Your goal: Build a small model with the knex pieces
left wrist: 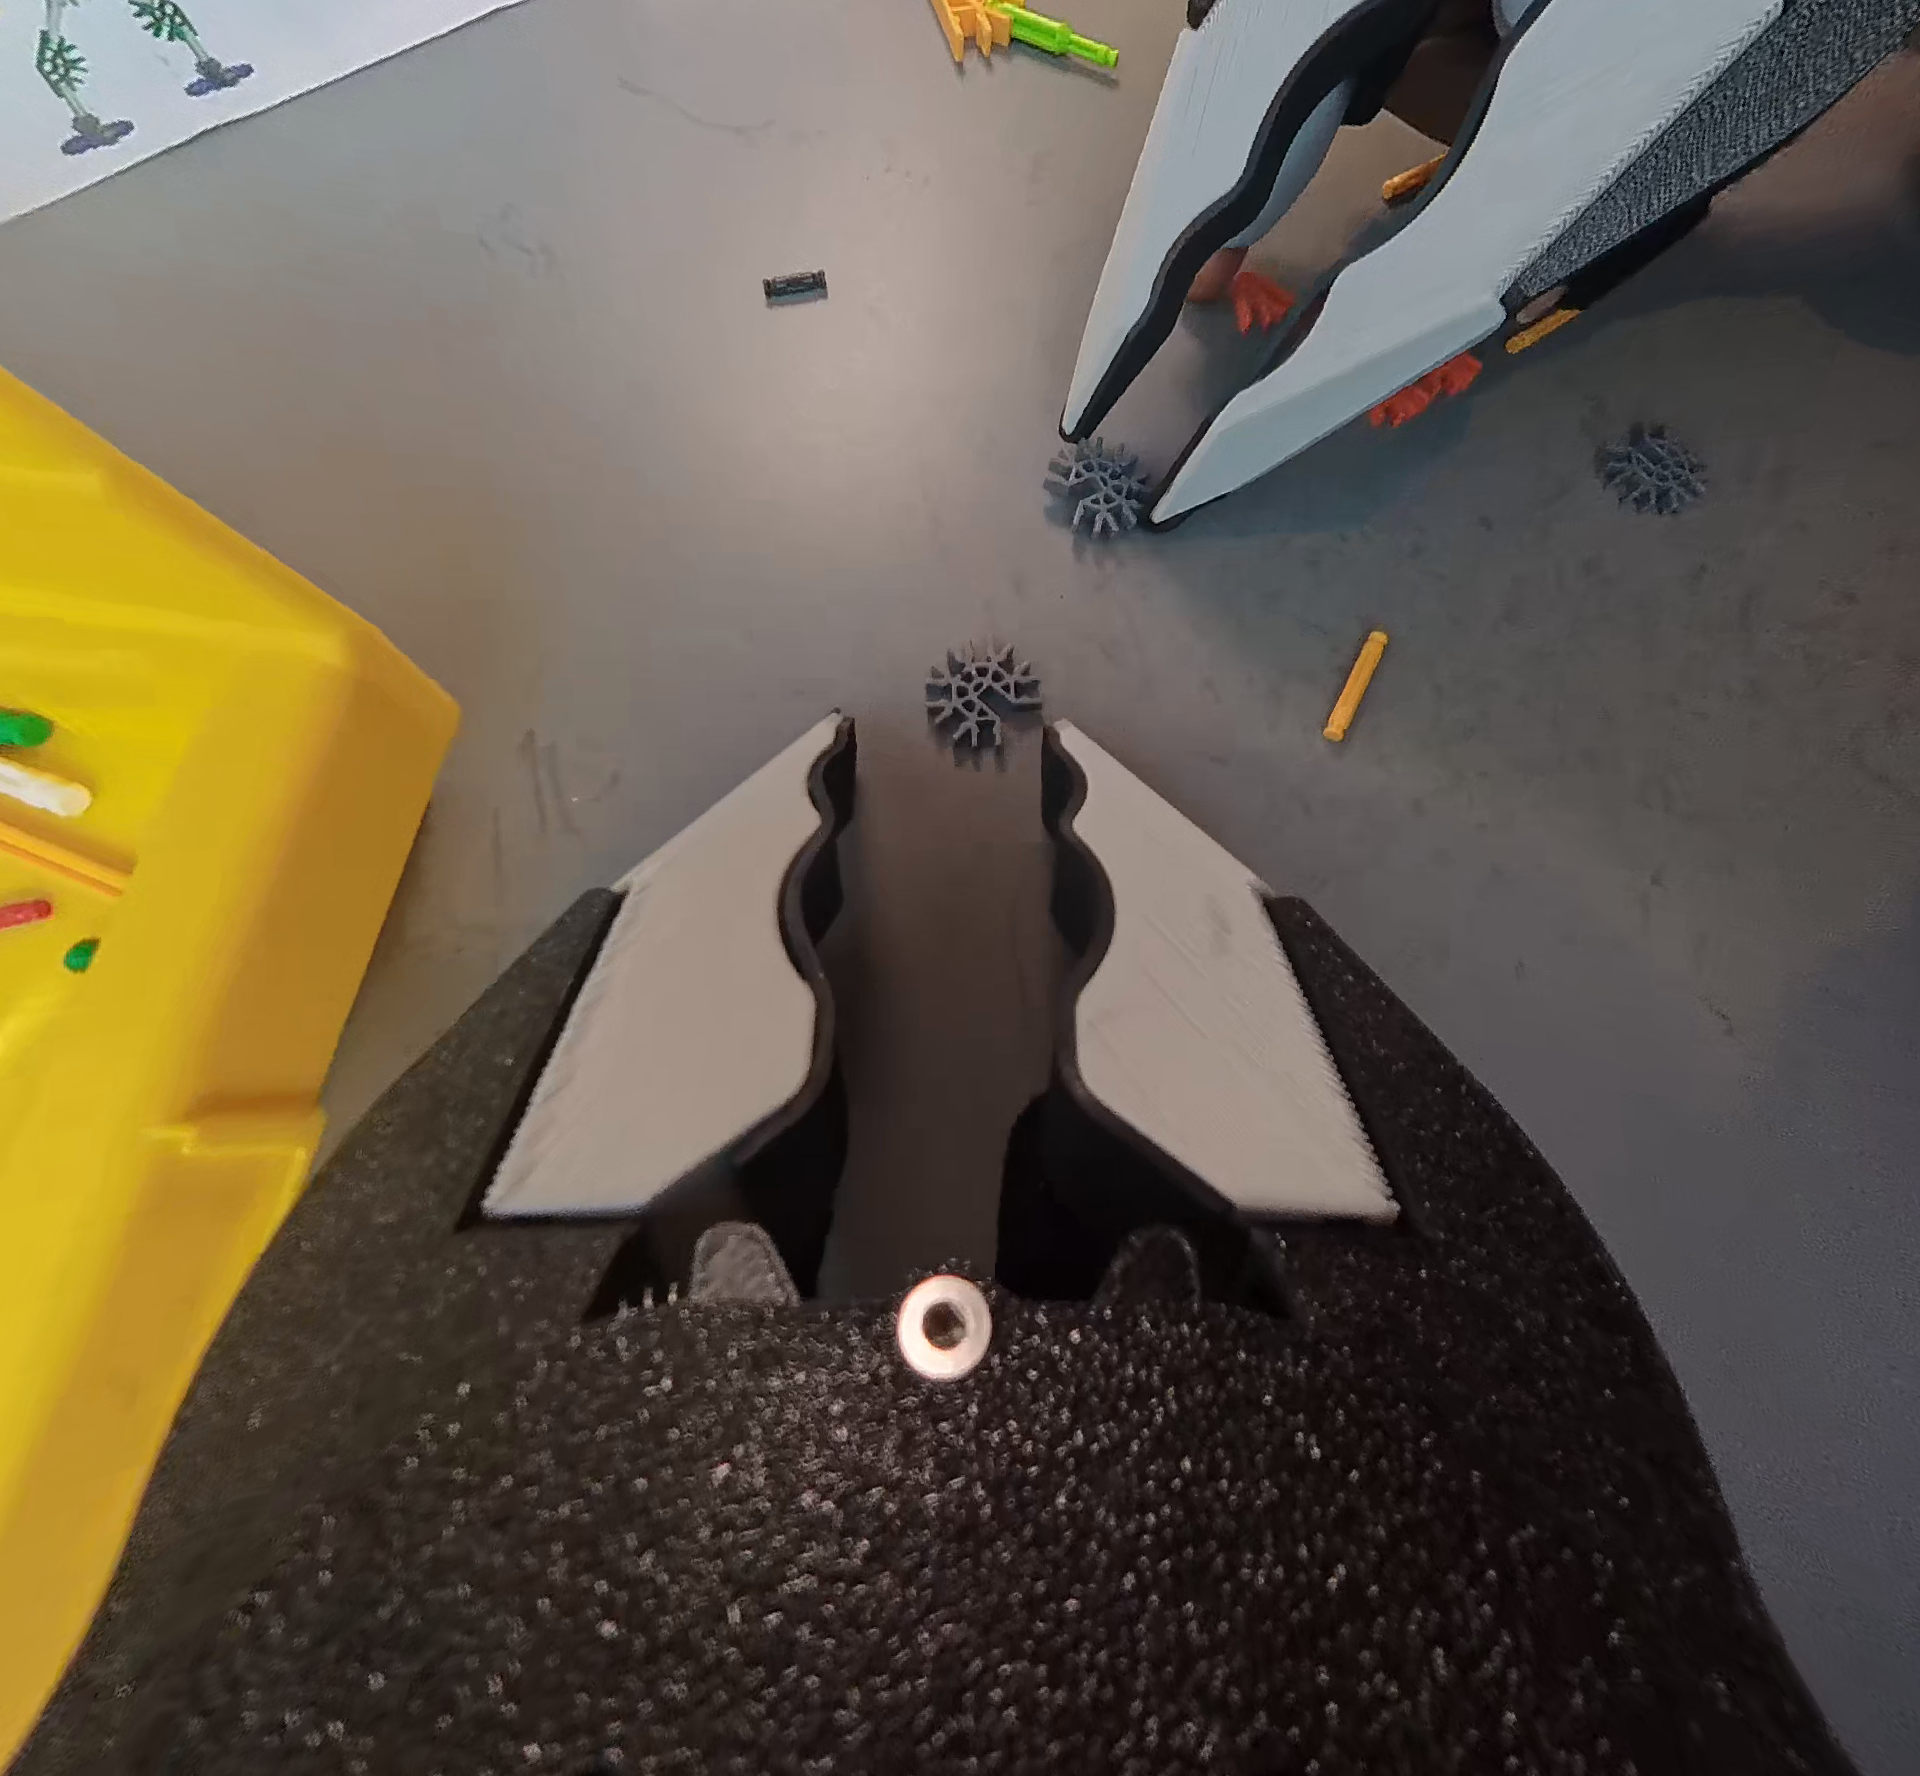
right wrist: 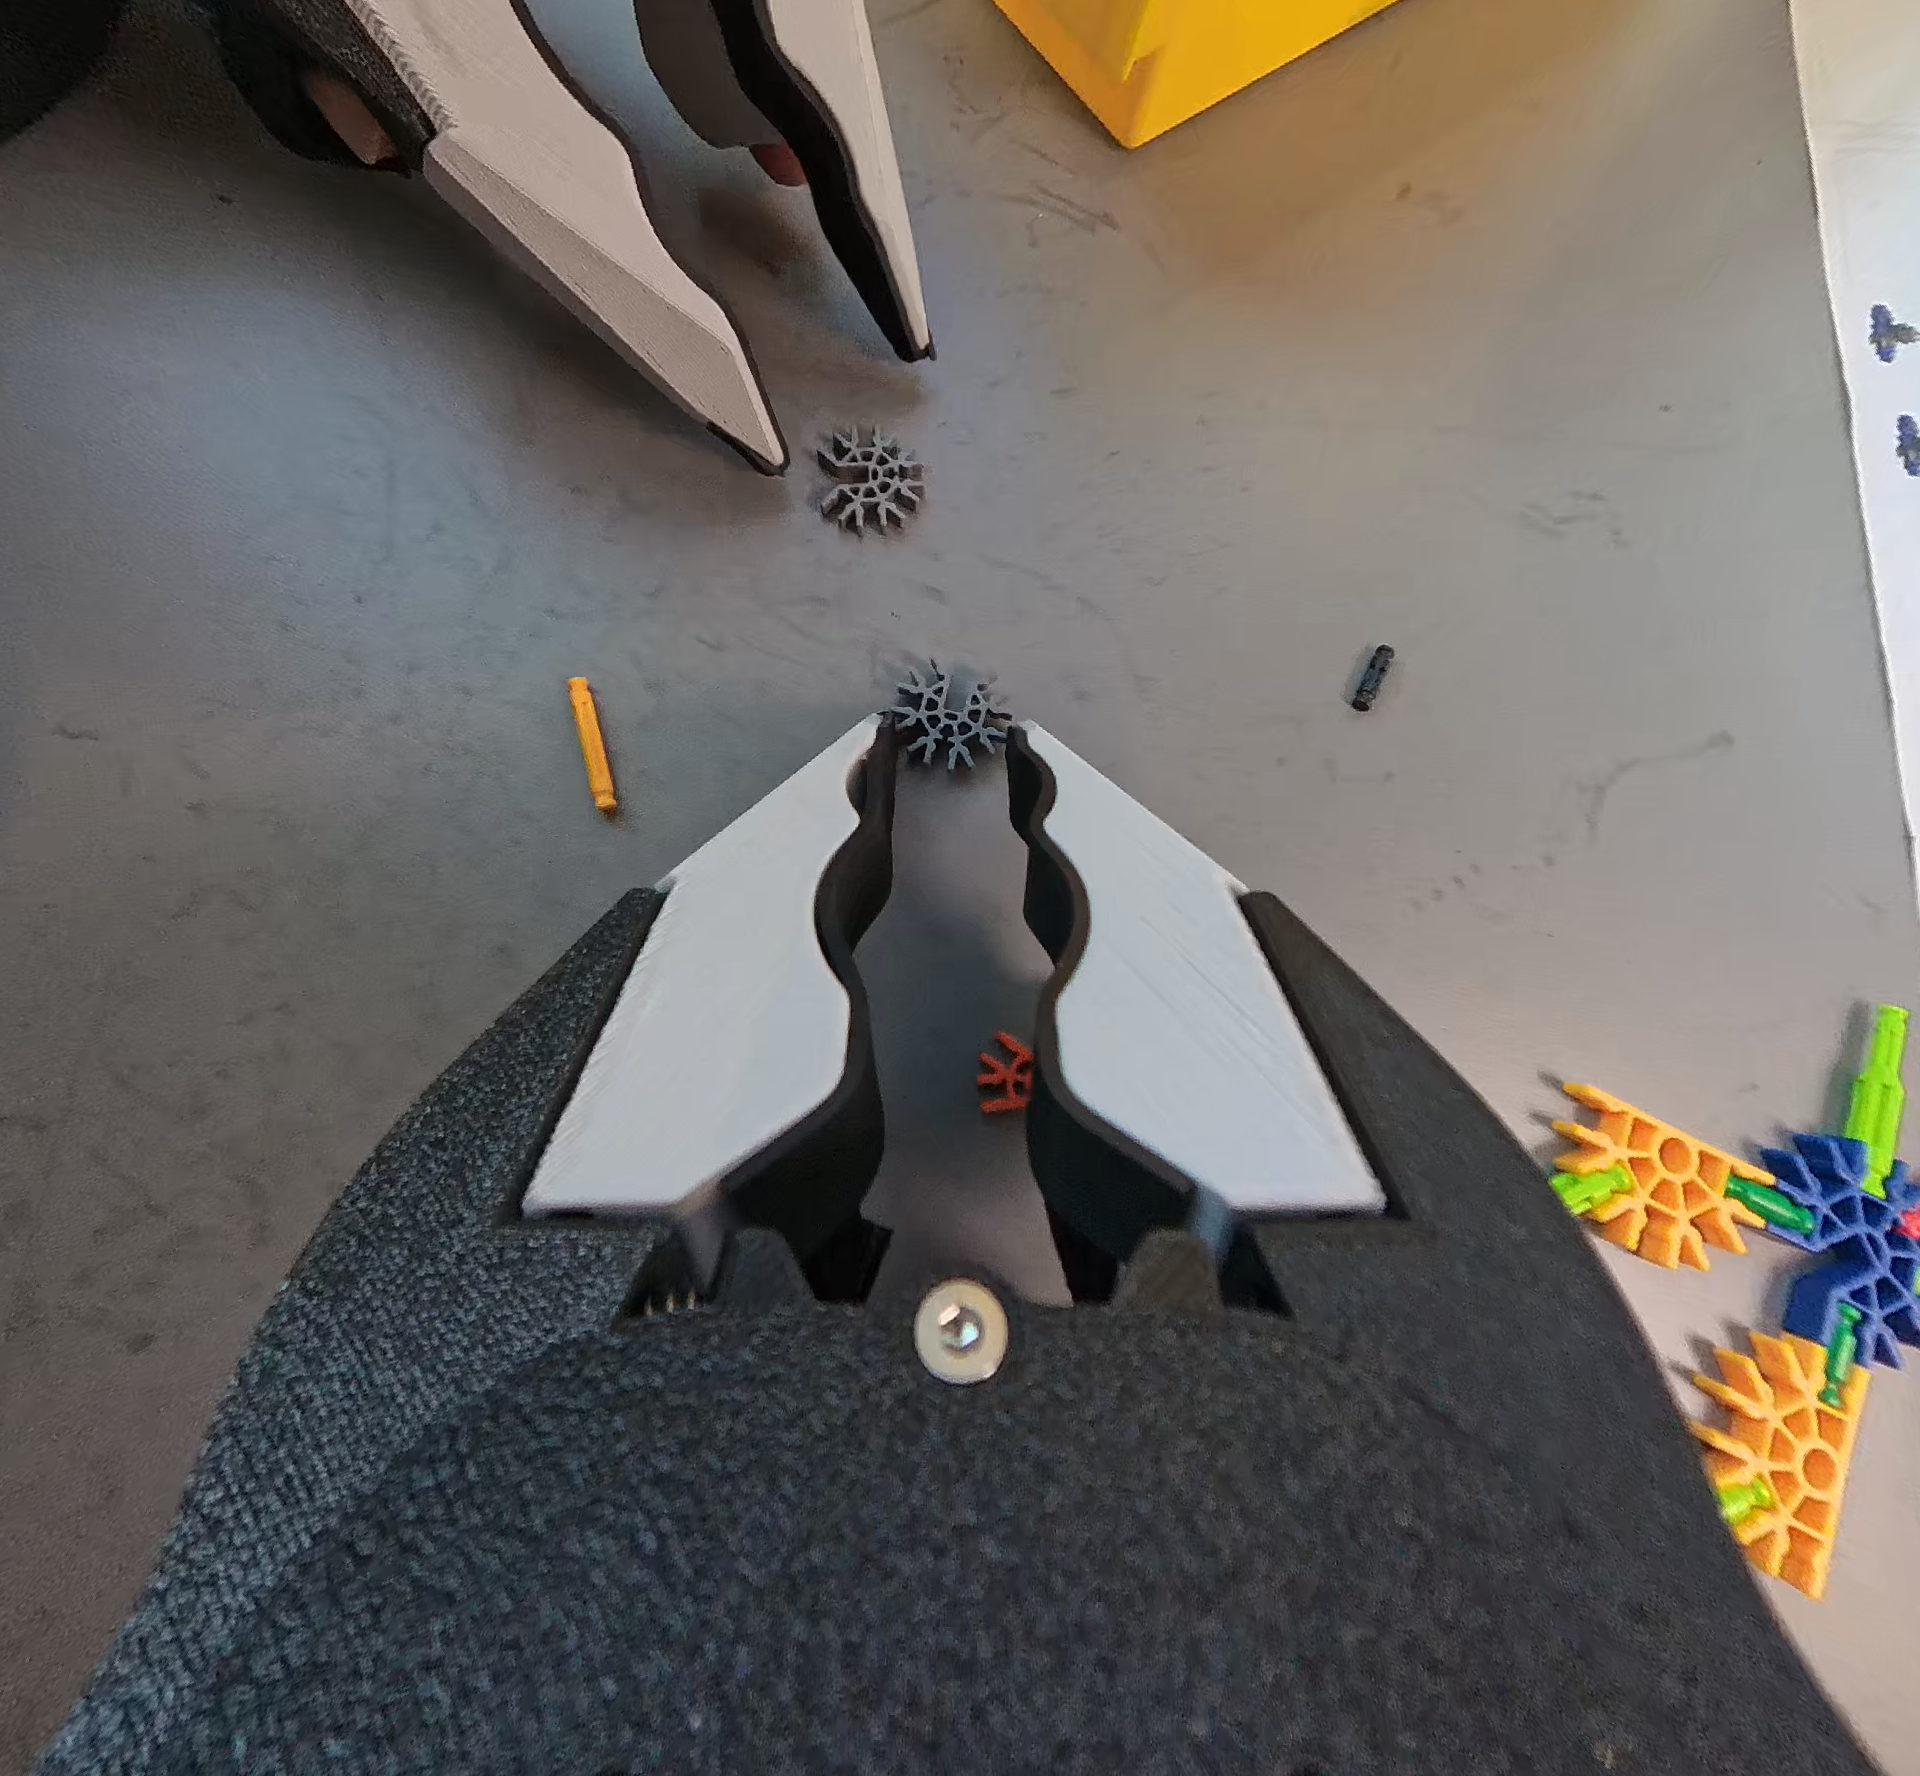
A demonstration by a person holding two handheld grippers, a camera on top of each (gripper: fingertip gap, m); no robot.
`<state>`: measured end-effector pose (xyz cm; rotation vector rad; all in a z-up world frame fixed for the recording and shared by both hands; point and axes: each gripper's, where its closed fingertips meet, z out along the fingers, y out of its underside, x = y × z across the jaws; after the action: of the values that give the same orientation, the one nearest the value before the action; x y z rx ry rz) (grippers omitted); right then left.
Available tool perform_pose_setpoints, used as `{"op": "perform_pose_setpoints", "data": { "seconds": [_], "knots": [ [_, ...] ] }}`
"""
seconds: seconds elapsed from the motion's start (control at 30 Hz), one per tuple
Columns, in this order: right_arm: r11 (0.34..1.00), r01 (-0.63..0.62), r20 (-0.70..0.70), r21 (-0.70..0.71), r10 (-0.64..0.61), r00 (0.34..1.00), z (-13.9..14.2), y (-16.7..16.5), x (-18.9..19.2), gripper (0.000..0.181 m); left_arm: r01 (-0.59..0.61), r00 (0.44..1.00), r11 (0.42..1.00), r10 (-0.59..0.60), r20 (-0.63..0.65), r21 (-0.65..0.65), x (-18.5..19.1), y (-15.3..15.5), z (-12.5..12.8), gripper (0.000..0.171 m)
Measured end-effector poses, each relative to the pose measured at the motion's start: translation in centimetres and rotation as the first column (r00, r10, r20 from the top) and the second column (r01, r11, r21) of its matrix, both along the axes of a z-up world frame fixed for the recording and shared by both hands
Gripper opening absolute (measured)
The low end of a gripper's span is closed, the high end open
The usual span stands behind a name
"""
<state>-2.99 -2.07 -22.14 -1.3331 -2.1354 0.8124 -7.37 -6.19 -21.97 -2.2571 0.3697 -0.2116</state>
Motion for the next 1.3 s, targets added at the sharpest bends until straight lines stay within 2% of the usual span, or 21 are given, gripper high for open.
{"op": "perform_pose_setpoints", "data": {
  "seconds": [0.13, 0.3, 0.37, 0.87, 1.3],
  "knots": [
    [1.000, 0.005, -0.006, -0.001, -0.005, 1.000, 0.0, 0.3, 0.1, 0.019, 0.033, 0.999, 0.999, -0.033, 0.004, -0.025, 0.6, 1.0, -0.4, 0.040],
    [1.000, 0.007, -0.007, -0.001, -0.007, 1.000, 0.0, 0.4, 0.1, 0.019, 0.039, 0.999, 0.999, -0.039, -0.001, -0.016, 0.6, 0.9, -0.4, 0.031],
    [1.000, 0.006, -0.009, 0.003, -0.006, 1.000, 0.0, 0.4, 0.2, 0.019, 0.045, 0.999, 0.999, -0.045, -0.003, -0.014, 0.8, 0.7, -0.4, 0.023],
    [1.000, 0.009, -0.014, 0.007, -0.009, 1.000, 0.0, 0.5, 0.2, 0.019, 0.002, 0.999, 1.000, -0.002, -0.046, 0.017, 0.3, 0.3, -0.2, 0.022],
    [0.999, 0.018, -0.023, 0.027, -0.018, 1.000, 0.0, 1.0, 0.1, 0.018, -0.011, 1.000, 1.000, 0.011, -0.008, -0.008, 0.5, -0.2, -0.4, 0.023]
  ]
}}
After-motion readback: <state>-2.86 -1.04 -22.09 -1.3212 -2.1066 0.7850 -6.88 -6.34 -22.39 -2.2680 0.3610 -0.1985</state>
